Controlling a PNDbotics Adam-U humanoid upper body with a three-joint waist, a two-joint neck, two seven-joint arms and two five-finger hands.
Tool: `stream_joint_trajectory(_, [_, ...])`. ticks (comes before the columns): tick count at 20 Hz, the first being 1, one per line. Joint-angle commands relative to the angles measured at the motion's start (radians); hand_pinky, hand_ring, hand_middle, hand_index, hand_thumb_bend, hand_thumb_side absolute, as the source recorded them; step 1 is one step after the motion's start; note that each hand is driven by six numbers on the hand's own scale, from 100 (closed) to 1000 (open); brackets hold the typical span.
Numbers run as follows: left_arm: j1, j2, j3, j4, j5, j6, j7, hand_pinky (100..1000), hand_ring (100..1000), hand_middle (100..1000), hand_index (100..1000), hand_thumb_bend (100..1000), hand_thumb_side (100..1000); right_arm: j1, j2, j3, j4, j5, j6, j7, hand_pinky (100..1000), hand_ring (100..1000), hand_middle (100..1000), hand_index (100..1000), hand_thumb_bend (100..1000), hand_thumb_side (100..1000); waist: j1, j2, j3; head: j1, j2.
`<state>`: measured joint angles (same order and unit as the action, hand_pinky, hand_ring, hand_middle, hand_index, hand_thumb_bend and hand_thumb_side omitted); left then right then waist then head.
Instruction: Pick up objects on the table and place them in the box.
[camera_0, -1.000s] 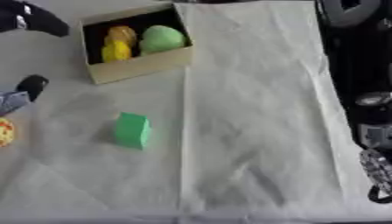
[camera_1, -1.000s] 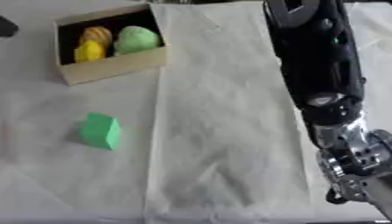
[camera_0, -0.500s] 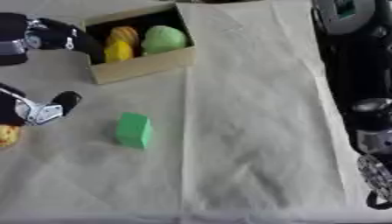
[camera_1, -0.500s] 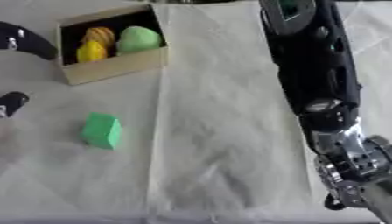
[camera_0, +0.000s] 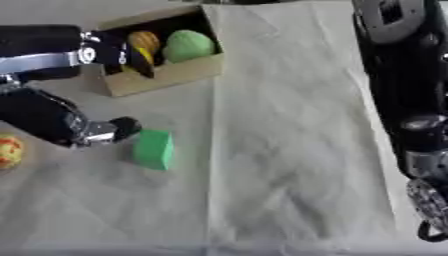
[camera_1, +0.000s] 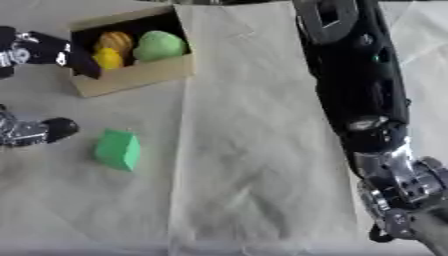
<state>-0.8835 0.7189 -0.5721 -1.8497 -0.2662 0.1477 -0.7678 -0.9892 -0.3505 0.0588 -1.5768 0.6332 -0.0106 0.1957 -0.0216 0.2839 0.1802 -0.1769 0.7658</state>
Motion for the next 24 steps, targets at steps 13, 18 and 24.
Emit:
stream_joint_trajectory(13, [-0.009,-0.047,-0.032,0.074,-0.046,-0.003,-0.113,995,982,816,915,306,302,0.000,0.009,-0.009,-0.027,-0.018,0.001,0.002,699,800,728,912,100,416,0.022,-0.035,-0.004,0.007,0.004])
stream_joint_trajectory(18, [0.000,-0.064,-0.035,0.096,-0.069,-0.014,-0.114,991,982,819,917,296,231,0.004,0.012,-0.011,-0.028,-0.022,0.002,0.004,698,795,722,909,100,414,0.020,-0.034,-0.009,0.009,0.004])
stream_joint_trajectory(24, [0.013,-0.087,-0.035,0.116,-0.088,-0.019,-0.106,991,984,826,918,320,233,0.009,0.016,-0.013,-0.029,-0.026,0.002,0.006,697,791,718,906,100,415,0.018,-0.031,-0.011,0.012,0.004])
